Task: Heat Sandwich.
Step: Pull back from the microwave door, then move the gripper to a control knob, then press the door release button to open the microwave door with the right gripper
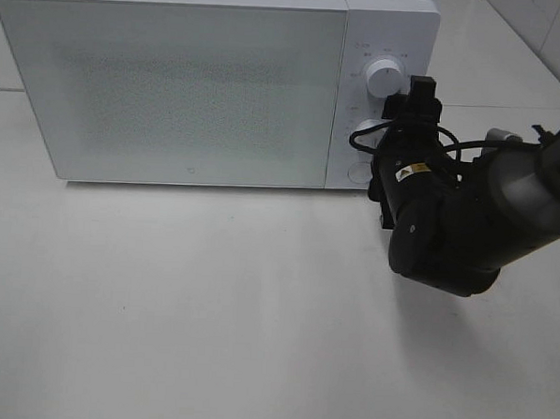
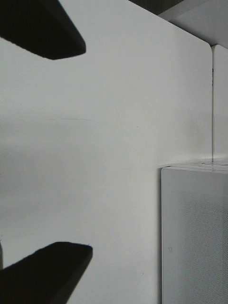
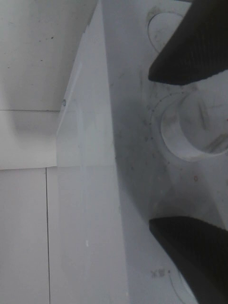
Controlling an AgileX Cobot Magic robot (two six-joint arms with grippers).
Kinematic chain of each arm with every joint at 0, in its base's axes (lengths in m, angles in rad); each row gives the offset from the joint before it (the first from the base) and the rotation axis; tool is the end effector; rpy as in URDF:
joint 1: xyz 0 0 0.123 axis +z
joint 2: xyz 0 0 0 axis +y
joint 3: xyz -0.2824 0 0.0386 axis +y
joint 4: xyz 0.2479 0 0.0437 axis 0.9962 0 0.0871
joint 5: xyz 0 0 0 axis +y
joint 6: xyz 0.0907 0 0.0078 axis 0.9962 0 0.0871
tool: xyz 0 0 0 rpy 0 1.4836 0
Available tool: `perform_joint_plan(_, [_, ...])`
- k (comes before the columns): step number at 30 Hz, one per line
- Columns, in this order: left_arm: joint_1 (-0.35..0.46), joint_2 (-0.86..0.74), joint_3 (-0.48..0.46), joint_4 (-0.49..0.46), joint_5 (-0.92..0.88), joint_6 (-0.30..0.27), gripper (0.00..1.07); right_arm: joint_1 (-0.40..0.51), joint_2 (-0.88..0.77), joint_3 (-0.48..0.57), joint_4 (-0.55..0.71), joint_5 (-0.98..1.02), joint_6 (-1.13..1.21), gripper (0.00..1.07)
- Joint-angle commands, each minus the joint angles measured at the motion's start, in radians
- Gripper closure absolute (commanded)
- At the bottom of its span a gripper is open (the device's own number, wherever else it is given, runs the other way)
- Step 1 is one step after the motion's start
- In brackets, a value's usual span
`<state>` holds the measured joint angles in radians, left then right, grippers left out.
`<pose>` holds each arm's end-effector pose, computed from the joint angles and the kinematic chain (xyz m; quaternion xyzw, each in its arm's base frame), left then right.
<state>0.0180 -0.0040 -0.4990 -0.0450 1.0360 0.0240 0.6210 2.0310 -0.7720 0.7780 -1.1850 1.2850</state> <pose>-0.0043 -0.0036 0.2790 0.0032 0.8457 -0.0113 0.5335 0.3161 0.1534 0.1280 0.5431 0.5003 0.4527 0.4999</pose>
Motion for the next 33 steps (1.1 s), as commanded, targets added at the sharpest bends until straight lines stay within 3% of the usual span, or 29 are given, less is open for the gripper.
perform_joint_plan(1, [0.004, -0.027, 0.005, -0.002, -0.006, 0.001, 0.04, -0.004, -0.028, 0.021, -0.042, -0.063, -0.023, 0.31])
perform_joint_plan(19, [0.004, -0.027, 0.005, -0.002, -0.006, 0.001, 0.04, -0.004, -0.204, 0.187, -0.123, 0.203, -0.2, 0.31])
perform_joint_plan(27, [0.004, -0.027, 0.005, -0.002, -0.006, 0.001, 0.04, -0.006, -0.334, 0.2, -0.122, 0.482, -0.551, 0.31])
perform_joint_plan(33, [0.004, -0.027, 0.005, -0.002, -0.006, 0.001, 0.04, -0.006, -0.443, 0.2, -0.121, 0.721, -0.953, 0.31])
